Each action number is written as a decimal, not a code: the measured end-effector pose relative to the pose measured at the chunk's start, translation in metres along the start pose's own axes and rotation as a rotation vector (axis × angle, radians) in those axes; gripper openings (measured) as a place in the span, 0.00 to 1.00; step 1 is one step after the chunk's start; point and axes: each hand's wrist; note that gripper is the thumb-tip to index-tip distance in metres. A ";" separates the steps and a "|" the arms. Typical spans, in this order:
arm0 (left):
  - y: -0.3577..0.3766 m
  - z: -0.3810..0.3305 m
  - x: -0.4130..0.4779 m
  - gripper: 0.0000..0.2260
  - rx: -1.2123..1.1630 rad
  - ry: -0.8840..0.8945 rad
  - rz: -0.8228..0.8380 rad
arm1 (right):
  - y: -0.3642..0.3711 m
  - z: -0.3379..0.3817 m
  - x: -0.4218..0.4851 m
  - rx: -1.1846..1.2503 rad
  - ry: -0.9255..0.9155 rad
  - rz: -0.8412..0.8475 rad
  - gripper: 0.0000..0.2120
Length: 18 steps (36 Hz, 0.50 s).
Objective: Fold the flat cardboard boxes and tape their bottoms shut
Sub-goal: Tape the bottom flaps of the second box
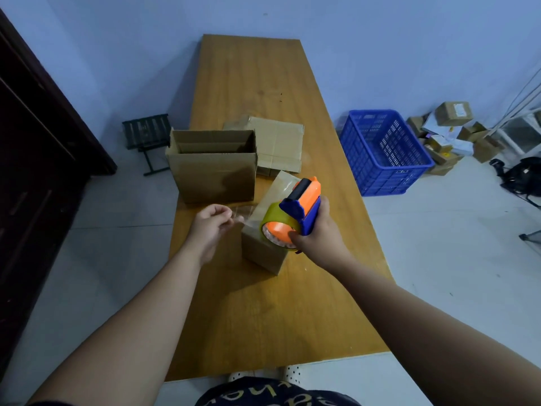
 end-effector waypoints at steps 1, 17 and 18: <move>0.000 0.000 0.000 0.06 0.002 0.007 0.017 | 0.003 -0.002 -0.001 0.021 0.011 -0.033 0.34; 0.008 -0.005 -0.004 0.05 0.572 0.237 0.056 | 0.026 -0.024 -0.013 0.545 0.280 -0.391 0.29; 0.008 -0.006 -0.004 0.05 0.668 0.258 0.057 | 0.028 -0.023 -0.013 0.621 0.316 -0.389 0.30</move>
Point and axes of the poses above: each hand's wrist, its own x-axis towards the middle knuckle, its own y-axis out of the palm, z = x × y, and after that the axes turned 14 degrees about x, right-handed
